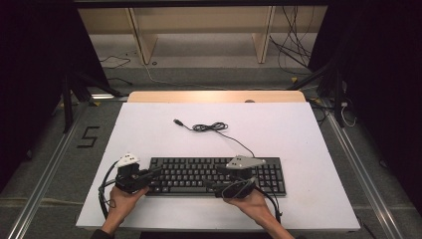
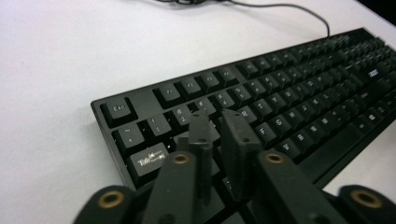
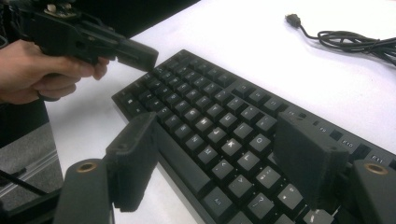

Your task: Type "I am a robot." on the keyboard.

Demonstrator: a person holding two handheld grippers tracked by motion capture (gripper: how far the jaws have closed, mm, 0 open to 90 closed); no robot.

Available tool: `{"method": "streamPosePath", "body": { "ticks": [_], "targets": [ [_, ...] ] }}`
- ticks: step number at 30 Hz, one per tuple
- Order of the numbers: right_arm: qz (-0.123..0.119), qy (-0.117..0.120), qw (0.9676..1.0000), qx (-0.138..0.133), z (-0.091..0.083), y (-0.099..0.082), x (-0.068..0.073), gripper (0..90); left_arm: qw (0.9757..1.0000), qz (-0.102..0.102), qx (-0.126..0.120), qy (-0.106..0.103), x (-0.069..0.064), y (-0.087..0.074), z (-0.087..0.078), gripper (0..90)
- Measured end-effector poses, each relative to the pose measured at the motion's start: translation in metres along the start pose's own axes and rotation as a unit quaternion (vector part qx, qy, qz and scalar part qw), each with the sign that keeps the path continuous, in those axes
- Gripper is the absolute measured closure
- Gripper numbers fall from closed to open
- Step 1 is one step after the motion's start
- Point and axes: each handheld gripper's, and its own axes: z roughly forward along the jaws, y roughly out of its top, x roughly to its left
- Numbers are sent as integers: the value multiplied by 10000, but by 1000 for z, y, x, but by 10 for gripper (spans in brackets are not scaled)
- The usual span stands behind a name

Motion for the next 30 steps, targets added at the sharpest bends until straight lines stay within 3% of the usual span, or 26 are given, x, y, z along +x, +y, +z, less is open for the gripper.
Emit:
{"method": "streamPosePath", "body": {
  "ticks": [5, 20, 30],
  "targets": [
    [5, 7, 10000, -20, 0, 0, 0, 310, 9999, 78, 143, 16, -1, -1, 4, 886],
    [-5, 20, 10000, -16, 0, 0, 1, 306, 9984, 180, 533, 88, -2, -4, 15, 889],
    [-16, 14, 10000, -19, 0, 0, 2, 306, 9983, 178, 550, 85, -3, -4, 16, 890]
  ]
}}
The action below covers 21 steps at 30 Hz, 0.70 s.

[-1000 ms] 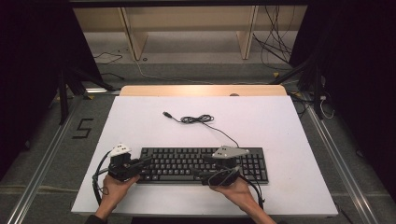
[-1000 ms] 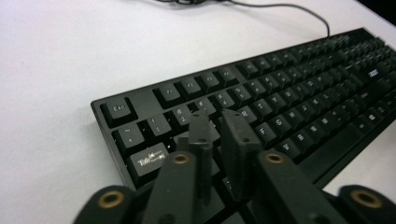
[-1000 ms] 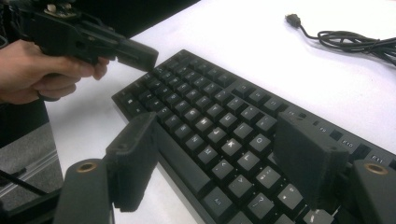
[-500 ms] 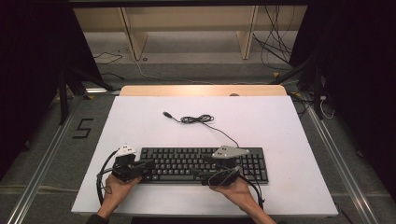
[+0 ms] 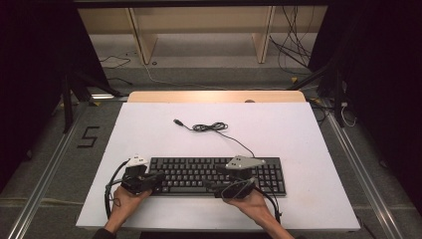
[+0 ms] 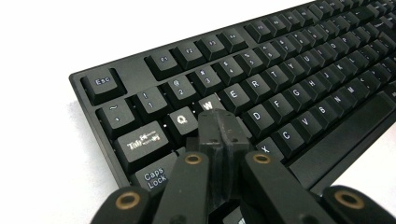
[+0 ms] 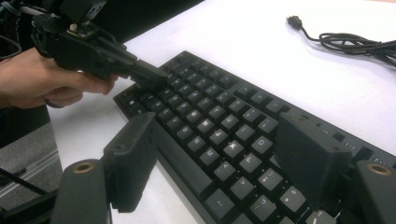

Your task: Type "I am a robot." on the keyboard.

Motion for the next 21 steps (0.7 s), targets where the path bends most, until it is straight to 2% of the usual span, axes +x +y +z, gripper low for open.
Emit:
{"method": "streamPosePath", "body": {
  "ticks": [3, 7, 11, 15, 17, 21],
  "targets": [
    [6, -14, 10000, -32, -1, 0, -1, 306, 10000, -26, -61, 30, 0, 0, -2, 869],
    [13, -27, 10000, -50, -1, 1, -2, 306, 9990, -61, -432, -23, -1, 3, -13, 836],
    [11, -35, 10000, -41, -1, 0, -2, 306, 9981, -95, -600, -56, -2, 3, -17, 788],
    [1, -54, 10000, -44, 0, 0, -2, 306, 9970, -152, -747, -136, -4, 3, -21, 716],
    [-6, -60, 10000, -48, 1, 0, -2, 306, 9969, -156, -763, -135, -4, 3, -21, 641],
    [-13, -53, 10000, -56, 2, -1, -2, 305, 9960, -167, -853, -228, -6, 4, -23, 546]
  ]
}}
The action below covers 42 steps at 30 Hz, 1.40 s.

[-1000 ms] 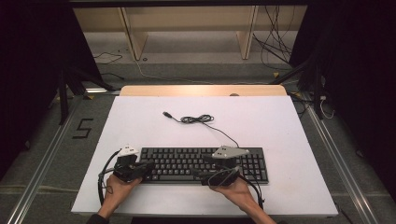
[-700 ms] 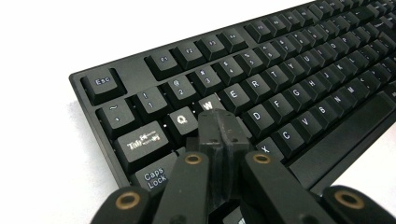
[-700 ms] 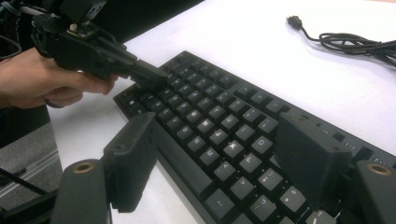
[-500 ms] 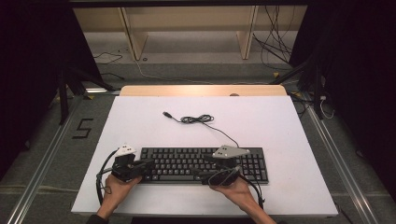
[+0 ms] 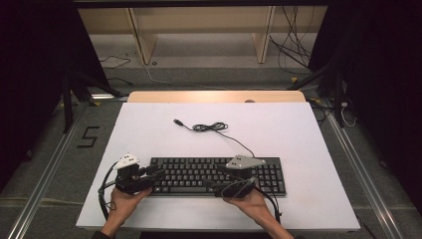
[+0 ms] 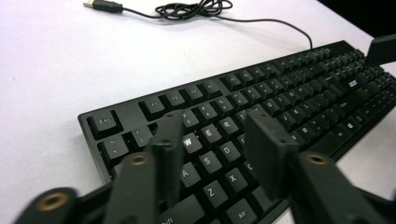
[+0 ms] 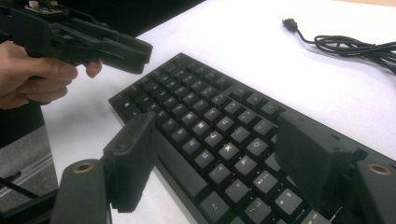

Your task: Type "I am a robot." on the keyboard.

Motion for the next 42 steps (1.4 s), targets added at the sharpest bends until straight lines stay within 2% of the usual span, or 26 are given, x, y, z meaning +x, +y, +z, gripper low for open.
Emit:
{"method": "streamPosePath", "body": {
  "ticks": [3, 10, 15, 22, 26, 31, 32, 33, 34, 35, 42],
  "targets": [
    [-1, -13, 10000, -8, 1, 0, 0, 302, 9999, -34, -57, -89, 0, 0, -1, 461],
    [18, -19, 10000, -24, 2, 0, -2, 301, 9990, -2, -371, -245, -3, 1, -7, 366],
    [20, -11, 10000, -21, 3, 0, -2, 302, 9980, 64, -542, -330, -6, 1, -10, 336],
    [2, -7, 10000, 40, 7, 1, -1, 325, 9974, 105, -619, -364, -7, 1, -11, 318],
    [-27, -14, 9999, 147, 11, 1, 0, 389, 9969, 144, -672, -386, -8, 1, -12, 303],
    [-49, 31, 9996, 287, 16, 2, 1, 541, 9965, 156, -729, -383, -8, 1, -12, 295],
    [-49, 31, 9996, 287, 16, 2, 1, 541, 9965, 156, -729, -383, -8, 1, -12, 294],
    [-73, 58, 9994, 337, 19, 2, 2, 614, 9964, 154, -743, -379, -8, 1, -13, 293],
    [-73, 58, 9994, 337, 19, 2, 2, 614, 9964, 154, -743, -379, -8, 1, -13, 293],
    [-78, 75, 9991, 421, 21, 1, 2, 681, 9964, 156, -740, -373, -8, 1, -13, 291],
    [-98, 50, 9981, 601, 30, -1, 2, 838, 9964, 165, -750, -367, -8, 1, -13, 290]
  ]
}}
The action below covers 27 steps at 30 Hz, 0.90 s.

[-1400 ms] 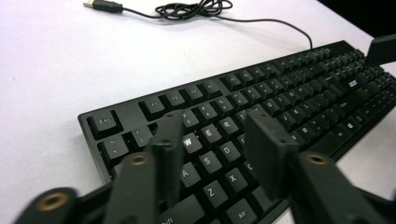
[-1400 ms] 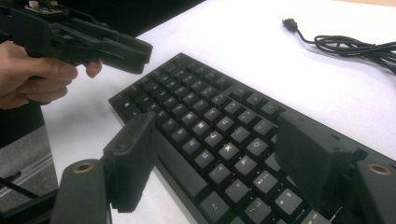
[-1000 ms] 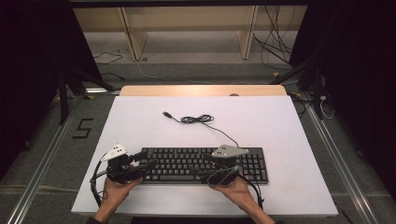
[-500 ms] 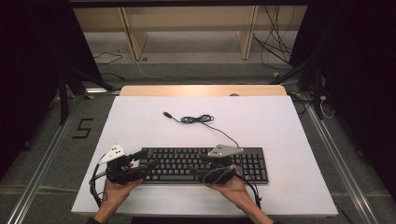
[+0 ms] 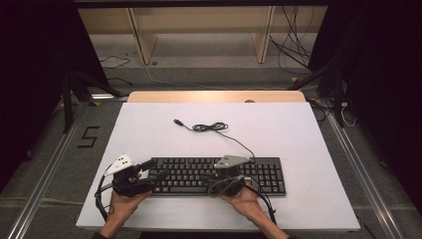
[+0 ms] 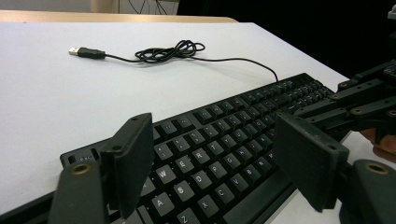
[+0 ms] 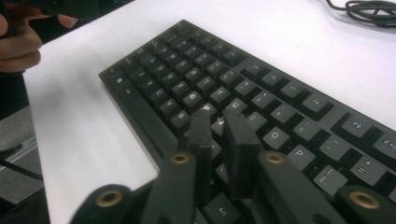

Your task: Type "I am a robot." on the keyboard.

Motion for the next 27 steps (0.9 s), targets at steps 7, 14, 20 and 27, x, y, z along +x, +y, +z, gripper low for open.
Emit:
{"method": "streamPosePath", "body": {
  "ticks": [7, 14, 20, 27],
  "targets": [
    [-61, -57, 9997, 226, 14, 0, 3, 900, 10000, 11, 3, 5, 0, 0, 0, 290],
    [-76, -104, 9994, 309, 23, 0, 3, 900, 10000, 19, 12, 9, 0, 0, 0, 290],
    [-89, -113, 9991, 405, 28, -1, 3, 900, 10000, 20, 21, 15, 0, 0, 0, 290],
    [-197, -175, 9982, 540, 34, -4, 6, 900, 10000, 10, 21, 32, 0, 0, 0, 290]
  ]
}}
